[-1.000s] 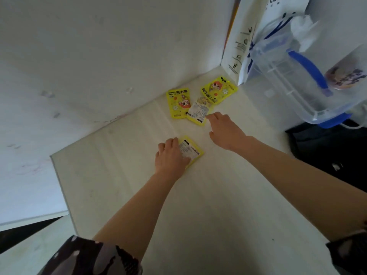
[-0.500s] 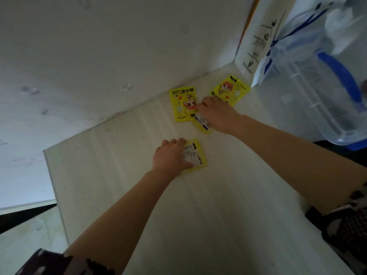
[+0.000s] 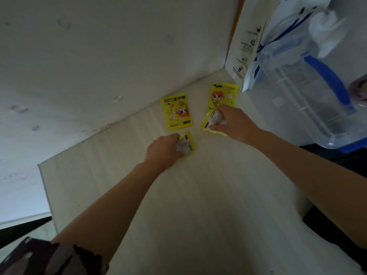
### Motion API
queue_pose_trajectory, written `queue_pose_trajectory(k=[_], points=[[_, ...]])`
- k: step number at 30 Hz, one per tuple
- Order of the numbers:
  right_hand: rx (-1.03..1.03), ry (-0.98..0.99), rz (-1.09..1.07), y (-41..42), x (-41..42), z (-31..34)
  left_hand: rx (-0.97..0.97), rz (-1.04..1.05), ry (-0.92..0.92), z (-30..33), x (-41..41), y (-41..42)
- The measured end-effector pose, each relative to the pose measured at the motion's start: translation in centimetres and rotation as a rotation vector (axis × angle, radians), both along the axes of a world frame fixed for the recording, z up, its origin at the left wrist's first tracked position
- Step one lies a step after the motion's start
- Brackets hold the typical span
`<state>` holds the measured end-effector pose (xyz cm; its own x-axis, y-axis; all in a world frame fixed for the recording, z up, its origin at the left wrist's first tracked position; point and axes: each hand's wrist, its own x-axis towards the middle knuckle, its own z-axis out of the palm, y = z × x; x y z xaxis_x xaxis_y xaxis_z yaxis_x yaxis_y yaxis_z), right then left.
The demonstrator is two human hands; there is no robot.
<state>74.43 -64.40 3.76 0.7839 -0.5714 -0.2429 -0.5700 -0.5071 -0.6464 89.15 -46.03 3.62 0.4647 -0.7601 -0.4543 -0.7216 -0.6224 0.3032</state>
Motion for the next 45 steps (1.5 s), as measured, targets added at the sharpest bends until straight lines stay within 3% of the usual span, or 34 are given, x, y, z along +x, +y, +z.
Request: queue_pose_trajectory(k=[4, 8, 12, 14, 18, 21, 25, 31, 39, 45], points=[[0.019, 0.019, -0.306, -2.5, 0.3, 0.9, -0.155, 0.212, 0.064, 0.5, 2.0, -3.1], [0.239, -0.030, -0.537, -4.6, 1.2, 0.3, -0.323, 0.470, 0.210, 0.2, 3.1, -6.3], [0.313, -0.052, -0.656, -5.5, 3.0, -0.6, -0.398, 0.631, 0.285, -0.8, 3.5, -8.6], [0.290, -0.023, -0.688, -5.9, 3.8, -1.1, -0.377, 0.630, 0.228, -1.2, 3.5, -9.3], [0.179, 0.113, -0.748, -6.1, 5.3, -2.1, -0.225, 0.520, -0.095, -2.4, 3.0, -9.4], [0.031, 0.254, -0.735, -5.5, 6.2, -2.4, -0.206, 0.565, -0.100, -3.0, 2.7, -9.3], [-0.052, 0.312, -0.630, -4.5, 6.5, -2.6, -0.128, 0.388, -0.073, -3.1, 2.5, -9.5], [-0.056, 0.329, -0.479, -3.4, 6.2, -2.6, -0.212, 0.205, -0.087, -2.6, 2.0, -9.2], [-0.193, 0.226, -0.377, -1.0, 4.6, -2.5, -0.343, 0.183, -0.036, -1.6, -0.2, -8.1], [-0.169, 0.110, -0.314, 2.3, 1.4, -2.4, -0.305, 0.256, 0.047, -1.1, -2.9, -5.2]])
